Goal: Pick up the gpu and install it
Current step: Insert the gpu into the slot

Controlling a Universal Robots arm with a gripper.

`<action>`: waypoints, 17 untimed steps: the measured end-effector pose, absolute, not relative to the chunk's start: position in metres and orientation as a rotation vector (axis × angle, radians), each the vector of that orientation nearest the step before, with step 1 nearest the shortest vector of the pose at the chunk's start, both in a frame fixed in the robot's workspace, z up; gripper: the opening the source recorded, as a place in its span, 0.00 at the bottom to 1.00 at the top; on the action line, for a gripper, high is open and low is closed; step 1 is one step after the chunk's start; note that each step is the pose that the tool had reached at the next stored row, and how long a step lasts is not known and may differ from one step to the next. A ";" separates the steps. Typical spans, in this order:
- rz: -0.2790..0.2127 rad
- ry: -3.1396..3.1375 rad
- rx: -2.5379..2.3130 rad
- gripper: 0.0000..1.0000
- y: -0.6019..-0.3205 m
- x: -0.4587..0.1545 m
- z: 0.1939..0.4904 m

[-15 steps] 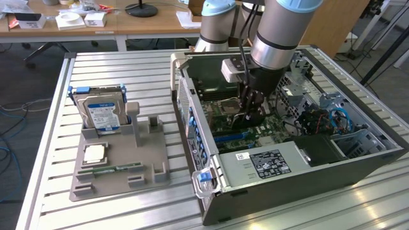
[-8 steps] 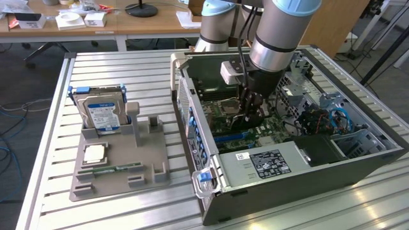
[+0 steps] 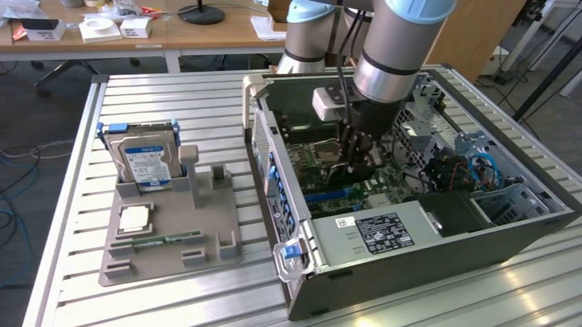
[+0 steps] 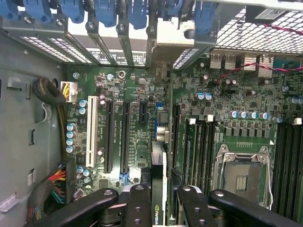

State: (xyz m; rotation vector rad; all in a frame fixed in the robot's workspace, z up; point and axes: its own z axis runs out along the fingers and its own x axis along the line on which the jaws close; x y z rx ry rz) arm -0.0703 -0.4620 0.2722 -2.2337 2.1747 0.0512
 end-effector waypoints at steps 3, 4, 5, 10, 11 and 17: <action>0.051 2.175 -2.234 0.26 -0.462 -0.072 0.272; 0.051 2.175 -2.234 0.26 -0.462 -0.072 0.272; 0.051 2.174 -2.234 0.26 -0.462 -0.072 0.272; 0.051 2.175 -2.234 0.26 -0.462 -0.074 0.271; 0.051 2.175 -2.234 0.26 -0.462 -0.074 0.271; 0.051 2.175 -2.234 0.26 -0.461 -0.076 0.271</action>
